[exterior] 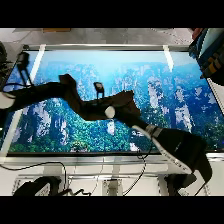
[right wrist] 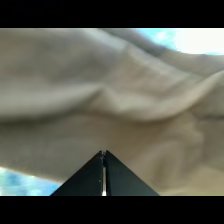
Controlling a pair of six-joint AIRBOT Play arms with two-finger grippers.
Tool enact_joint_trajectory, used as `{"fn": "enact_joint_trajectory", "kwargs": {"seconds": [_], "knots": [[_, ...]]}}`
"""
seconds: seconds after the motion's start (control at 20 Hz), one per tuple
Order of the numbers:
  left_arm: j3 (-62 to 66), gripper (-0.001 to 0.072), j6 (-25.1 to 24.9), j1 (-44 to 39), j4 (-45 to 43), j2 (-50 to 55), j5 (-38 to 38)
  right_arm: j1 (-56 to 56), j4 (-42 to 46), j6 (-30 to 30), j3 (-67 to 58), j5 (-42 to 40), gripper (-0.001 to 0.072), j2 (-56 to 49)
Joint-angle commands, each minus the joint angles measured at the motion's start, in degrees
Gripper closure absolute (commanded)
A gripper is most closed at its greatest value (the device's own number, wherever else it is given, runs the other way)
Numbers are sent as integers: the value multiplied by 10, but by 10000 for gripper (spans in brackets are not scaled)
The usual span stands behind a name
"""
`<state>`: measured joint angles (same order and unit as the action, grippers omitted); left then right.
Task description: Fold the clothes and pants, and hang the long-sleeved shirts on hangers.
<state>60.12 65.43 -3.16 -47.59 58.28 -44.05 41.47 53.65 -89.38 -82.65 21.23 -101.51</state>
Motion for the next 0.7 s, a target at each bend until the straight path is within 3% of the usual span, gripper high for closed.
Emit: {"fn": "enact_joint_trajectory", "kwargs": {"seconds": [0.0,0.2,0.45,0.5,0.55,0.6,0.65], "knots": [[1,691,0,-84,81,75,144,-100,110,0,-4,146,700,47],[28,692,0,-206,182,184,252,-262,181,1,-4,236,699,140],[163,689,0,-334,183,354,301,-408,186,2,-4,304,698,202],[180,638,0,-346,183,381,299,-425,188,8,-4,322,697,202],[190,353,0,-355,183,401,299,-440,189,29,-3,338,678,200],[191,-11,0,-361,183,409,296,-452,191,62,-1,348,614,198],[191,10,-2,-361,179,410,285,-463,194,91,4,349,506,196]]}}
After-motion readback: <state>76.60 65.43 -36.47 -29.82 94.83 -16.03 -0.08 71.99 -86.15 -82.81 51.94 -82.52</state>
